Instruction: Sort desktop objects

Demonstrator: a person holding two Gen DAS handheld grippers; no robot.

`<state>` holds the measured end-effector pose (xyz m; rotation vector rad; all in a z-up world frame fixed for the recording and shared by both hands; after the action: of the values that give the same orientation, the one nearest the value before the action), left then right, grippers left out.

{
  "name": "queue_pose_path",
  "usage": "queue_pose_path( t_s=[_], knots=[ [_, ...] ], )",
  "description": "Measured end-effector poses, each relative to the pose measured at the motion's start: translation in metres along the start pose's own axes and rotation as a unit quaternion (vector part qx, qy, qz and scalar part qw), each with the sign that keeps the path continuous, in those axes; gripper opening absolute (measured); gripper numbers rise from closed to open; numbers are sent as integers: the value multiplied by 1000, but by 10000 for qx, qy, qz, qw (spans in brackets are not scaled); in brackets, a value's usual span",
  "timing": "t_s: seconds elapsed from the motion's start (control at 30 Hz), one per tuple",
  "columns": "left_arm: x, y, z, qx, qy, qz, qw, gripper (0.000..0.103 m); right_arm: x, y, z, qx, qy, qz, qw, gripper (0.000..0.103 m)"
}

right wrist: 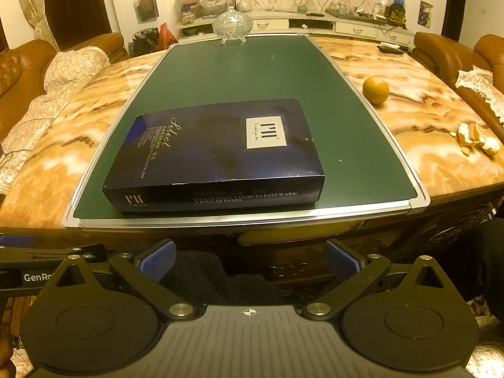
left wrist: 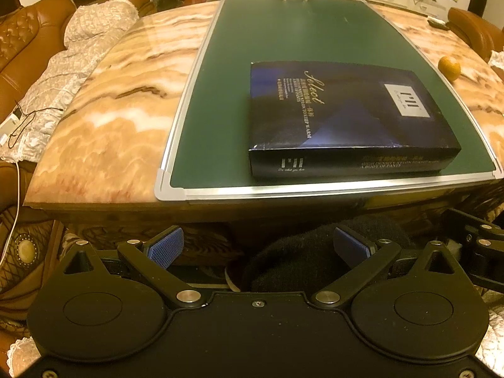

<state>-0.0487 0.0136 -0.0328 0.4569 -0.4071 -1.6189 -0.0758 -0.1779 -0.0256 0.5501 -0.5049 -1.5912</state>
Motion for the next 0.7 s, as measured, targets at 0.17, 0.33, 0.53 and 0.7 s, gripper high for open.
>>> queue_pose_path(
  t_s=[0.17,0.33,0.53,0.7],
  knots=[
    [2,5,-4,-19,3,3,10000,103,1,4,-3,-11,-3,-23,10000,103],
    [3,9,-7,-8,-39,18,10000,103,0,7,-6,-23,17,-31,10000,103],
    [5,10,-9,-22,-59,29,10000,103,-1,8,-10,-63,35,-28,10000,103],
    [5,11,-10,-32,-66,44,10000,103,-2,10,-13,-92,45,-31,9999,103]
  ],
)
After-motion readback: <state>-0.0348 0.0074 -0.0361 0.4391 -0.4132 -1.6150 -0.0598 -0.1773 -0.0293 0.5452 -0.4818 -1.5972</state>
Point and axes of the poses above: each gripper's, at about its wrist camera, not at the fingertips, and z roughly against the way its jaws point, x to its right, y to its top, the point moved 2 cm from there along -z, roughly the way its jaws point, and after that the axes turned 1 degree about -y, right-handed, at the moved point
